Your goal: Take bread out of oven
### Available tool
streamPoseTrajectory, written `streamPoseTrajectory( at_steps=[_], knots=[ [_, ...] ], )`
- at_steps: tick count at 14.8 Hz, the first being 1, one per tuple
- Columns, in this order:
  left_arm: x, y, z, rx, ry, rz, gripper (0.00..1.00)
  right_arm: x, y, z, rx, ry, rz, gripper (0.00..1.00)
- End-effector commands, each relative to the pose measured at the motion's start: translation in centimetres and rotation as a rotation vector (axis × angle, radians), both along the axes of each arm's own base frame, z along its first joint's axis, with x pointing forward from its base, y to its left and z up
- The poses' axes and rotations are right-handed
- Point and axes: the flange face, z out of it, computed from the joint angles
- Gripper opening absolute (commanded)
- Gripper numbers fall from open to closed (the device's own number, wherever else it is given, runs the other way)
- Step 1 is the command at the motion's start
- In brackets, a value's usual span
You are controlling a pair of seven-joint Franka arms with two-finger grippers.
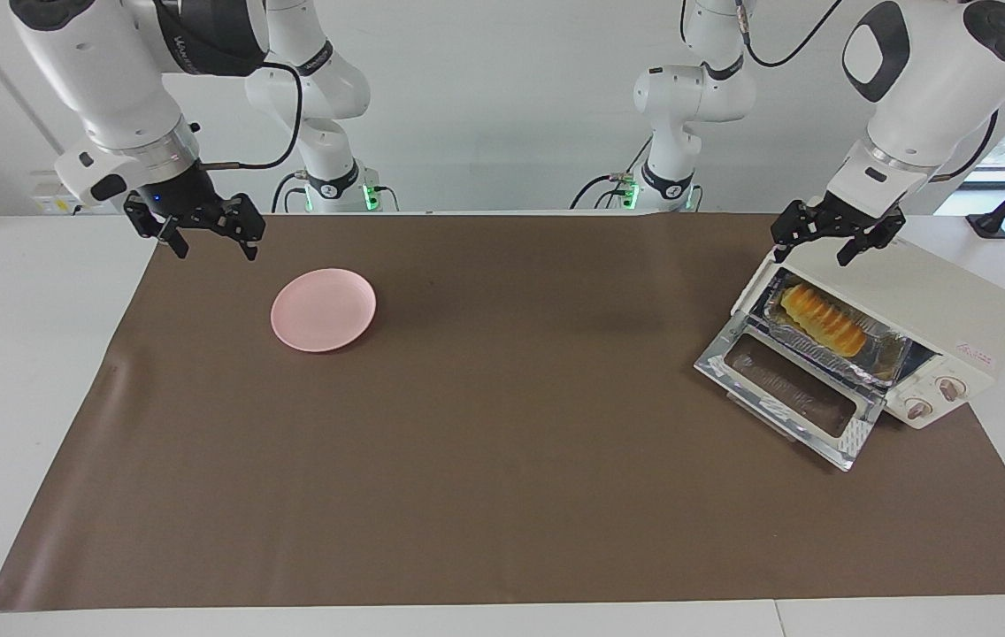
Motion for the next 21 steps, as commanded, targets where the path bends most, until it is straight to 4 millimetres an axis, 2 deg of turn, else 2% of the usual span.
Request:
streamPoseTrajectory(
  at_steps=[1, 6, 9, 13, 16, 18, 20, 21],
  knots=[
    [0.3, -0.2, 0.0, -0.011, -0.01, -0.012, 1.0, -0.7, -0.2, 0.2, -0.008, 0.005, 0.017, 1.0],
    [0.1, -0.2, 0.3, -0.006, -0.014, -0.013, 1.0, -0.7, -0.4, 0.2, -0.008, 0.005, 0.018, 1.0],
    [-0.5, 0.4, 1.5, -0.009, -0.032, 0.004, 1.0, -0.7, -2.3, 0.2, -0.008, 0.002, -0.018, 1.0],
    [-1.0, 1.0, 2.1, -0.012, -0.046, 0.019, 1.0, -0.7, -2.3, 0.2, -0.008, 0.002, -0.021, 1.0],
    [-1.1, 2.1, 1.6, -0.008, -0.023, 0.068, 1.0, -0.7, -2.3, 0.2, -0.008, 0.002, -0.021, 1.0],
    [-0.6, 1.8, 0.5, 0.013, 0.02, 0.118, 1.0, -0.6, -2.3, 0.3, -0.009, -0.001, -0.023, 1.0],
    [1.7, 0.3, -0.9, 0.097, 0.046, 0.228, 1.0, -0.7, -2.3, 0.2, -0.009, 0.002, -0.024, 1.0],
    [2.9, -0.2, -2.4, 0.133, 0.083, 0.244, 1.0, -0.7, -2.3, 0.1, -0.008, 0.003, -0.023, 1.0]
  ],
)
